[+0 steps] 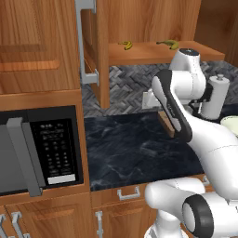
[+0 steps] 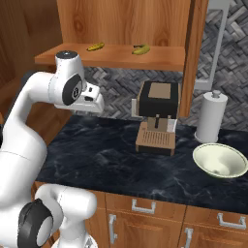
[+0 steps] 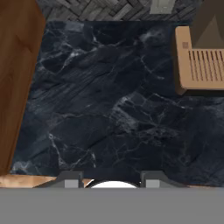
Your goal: Pick the bananas from the cabinet and place them in one bowl. Pick the garlic from the sink and place it in the other bowl.
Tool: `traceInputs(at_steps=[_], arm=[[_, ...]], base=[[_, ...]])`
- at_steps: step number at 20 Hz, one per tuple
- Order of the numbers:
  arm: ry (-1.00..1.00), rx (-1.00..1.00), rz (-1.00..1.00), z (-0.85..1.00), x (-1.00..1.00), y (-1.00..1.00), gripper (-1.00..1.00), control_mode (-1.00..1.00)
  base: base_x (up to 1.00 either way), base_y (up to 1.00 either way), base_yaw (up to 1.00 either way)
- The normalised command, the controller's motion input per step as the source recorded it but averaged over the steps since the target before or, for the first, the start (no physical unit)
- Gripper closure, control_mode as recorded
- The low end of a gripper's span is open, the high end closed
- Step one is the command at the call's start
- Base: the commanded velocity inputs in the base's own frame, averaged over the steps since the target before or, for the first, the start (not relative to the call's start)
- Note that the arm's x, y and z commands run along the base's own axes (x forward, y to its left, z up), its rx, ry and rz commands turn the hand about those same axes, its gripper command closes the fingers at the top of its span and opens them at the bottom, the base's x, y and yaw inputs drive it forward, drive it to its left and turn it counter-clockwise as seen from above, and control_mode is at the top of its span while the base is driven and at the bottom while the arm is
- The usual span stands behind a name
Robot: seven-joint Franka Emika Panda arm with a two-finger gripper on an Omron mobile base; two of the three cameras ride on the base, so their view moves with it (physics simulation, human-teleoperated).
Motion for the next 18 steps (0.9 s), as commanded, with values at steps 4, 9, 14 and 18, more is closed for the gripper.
traceInputs(at_steps=[4,9,14,18], arm=[[-0.06,0.00,0.01,0.00,0.00,0.00,-1.00,-1.00],[-0.36,-0.02,0.04,0.41,-0.22,0.00,-1.00,-1.00],[-0.32,-0.08,0.00,0.51,-0.26,-0.01,-1.00,-1.00],[-0.03,-0.07,0.00,0.09,-0.26,-0.13,-1.00,-1.00]], base=[[0.00,0.00,0.00],[0.00,0.00,0.00],[0.00,0.00,0.00],[0.00,0.00,0.00]])
